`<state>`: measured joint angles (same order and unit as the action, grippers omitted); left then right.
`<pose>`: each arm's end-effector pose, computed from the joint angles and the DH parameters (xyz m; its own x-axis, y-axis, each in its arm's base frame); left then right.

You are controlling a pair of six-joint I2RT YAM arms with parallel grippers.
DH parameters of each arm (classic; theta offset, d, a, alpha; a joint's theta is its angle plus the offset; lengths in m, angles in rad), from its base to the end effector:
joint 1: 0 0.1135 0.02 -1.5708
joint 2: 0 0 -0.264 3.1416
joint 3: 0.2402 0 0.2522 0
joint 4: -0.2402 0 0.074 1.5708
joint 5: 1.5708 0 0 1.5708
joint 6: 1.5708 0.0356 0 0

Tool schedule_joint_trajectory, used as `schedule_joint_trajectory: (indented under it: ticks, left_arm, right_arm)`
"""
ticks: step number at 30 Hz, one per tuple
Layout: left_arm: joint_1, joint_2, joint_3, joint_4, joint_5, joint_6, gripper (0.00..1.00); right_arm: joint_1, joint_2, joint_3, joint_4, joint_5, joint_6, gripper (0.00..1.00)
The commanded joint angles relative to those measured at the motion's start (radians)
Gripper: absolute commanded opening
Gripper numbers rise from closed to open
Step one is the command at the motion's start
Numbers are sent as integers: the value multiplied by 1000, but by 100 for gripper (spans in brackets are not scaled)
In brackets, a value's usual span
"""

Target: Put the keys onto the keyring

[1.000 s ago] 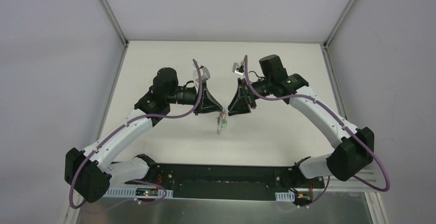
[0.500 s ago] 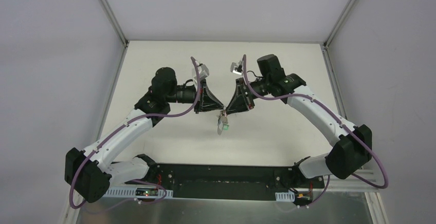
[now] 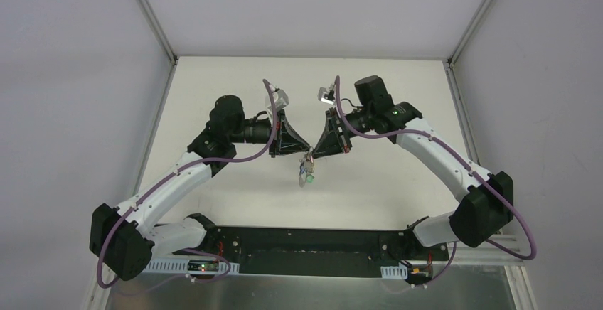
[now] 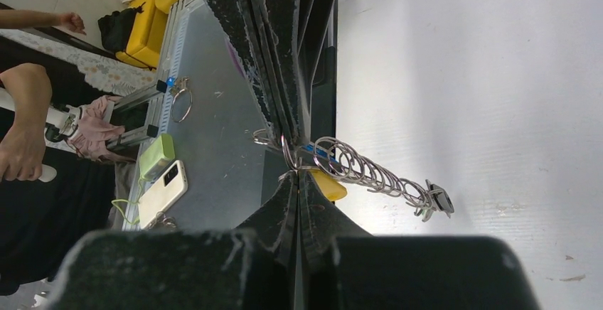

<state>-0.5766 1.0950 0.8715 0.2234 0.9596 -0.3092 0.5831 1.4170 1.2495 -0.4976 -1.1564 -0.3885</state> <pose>0.1901 -0.1584 0.3524 -0.3042 -0.0105 -0.9526 0.9520 0.0330 -0.3044 0.2330 0.1927 0.3382 -0.1650 -0.2916 -0.9422 -0.9568 -0.1847 0.2247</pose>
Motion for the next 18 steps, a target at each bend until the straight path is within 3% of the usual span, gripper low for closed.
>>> schedule_joint_trajectory:
  ticks: [1, 18]
  left_arm:
    - [-5, -16, -11, 142, 22, -70, 0]
    - [-5, -16, -47, 269, 56, -151, 0]
  right_arm:
    - [14, 5, -5, 34, -35, -3, 0]
    - [27, 32, 1, 38, -34, 8, 0]
